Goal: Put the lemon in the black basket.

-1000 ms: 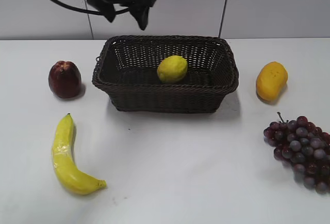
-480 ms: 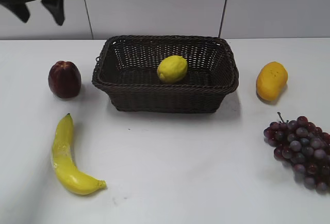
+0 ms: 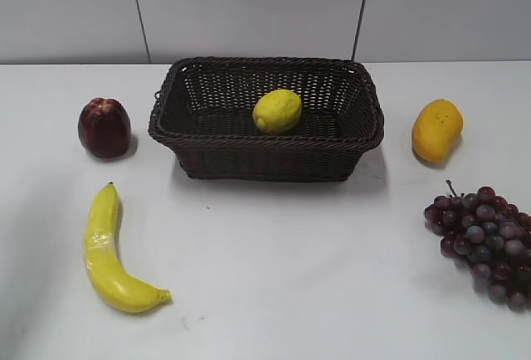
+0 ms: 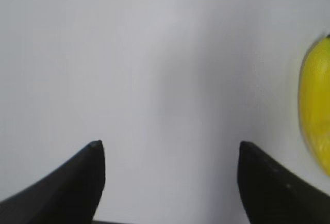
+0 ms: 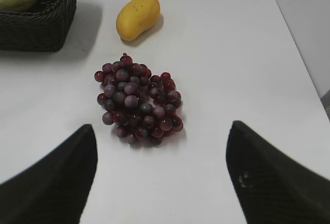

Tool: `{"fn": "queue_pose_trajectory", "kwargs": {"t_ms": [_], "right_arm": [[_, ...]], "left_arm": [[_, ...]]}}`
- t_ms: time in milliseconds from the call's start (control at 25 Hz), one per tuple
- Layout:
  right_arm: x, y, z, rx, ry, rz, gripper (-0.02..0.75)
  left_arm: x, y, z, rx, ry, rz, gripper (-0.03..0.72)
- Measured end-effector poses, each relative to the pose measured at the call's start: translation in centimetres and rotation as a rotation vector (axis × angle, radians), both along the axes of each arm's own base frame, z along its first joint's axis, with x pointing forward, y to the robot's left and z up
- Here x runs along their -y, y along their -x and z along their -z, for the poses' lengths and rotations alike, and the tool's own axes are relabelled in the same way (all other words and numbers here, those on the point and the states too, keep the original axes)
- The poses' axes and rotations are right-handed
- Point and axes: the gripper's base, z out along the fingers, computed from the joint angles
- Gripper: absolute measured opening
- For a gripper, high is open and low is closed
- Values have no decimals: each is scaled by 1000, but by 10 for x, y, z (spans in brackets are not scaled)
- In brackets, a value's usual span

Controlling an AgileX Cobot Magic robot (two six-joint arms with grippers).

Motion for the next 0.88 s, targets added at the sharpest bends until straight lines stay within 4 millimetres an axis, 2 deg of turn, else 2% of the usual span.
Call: {"fn": "queue_pose_trajectory", "kwargs": {"t_ms": [120, 480, 680, 880], "right_arm": [[0, 0, 0, 0, 0, 0, 589], [0, 0, 0, 0, 0, 0, 589], [0, 0, 0, 0, 0, 0, 589], [0, 0, 0, 0, 0, 0, 589]], "left_arm": [[-2, 37, 5, -36, 6, -2, 593], [-9, 137, 12, 49, 19, -4, 593], [-12, 179, 14, 153, 27, -3, 593], [-14, 213, 12, 281, 37, -3, 593]]}}
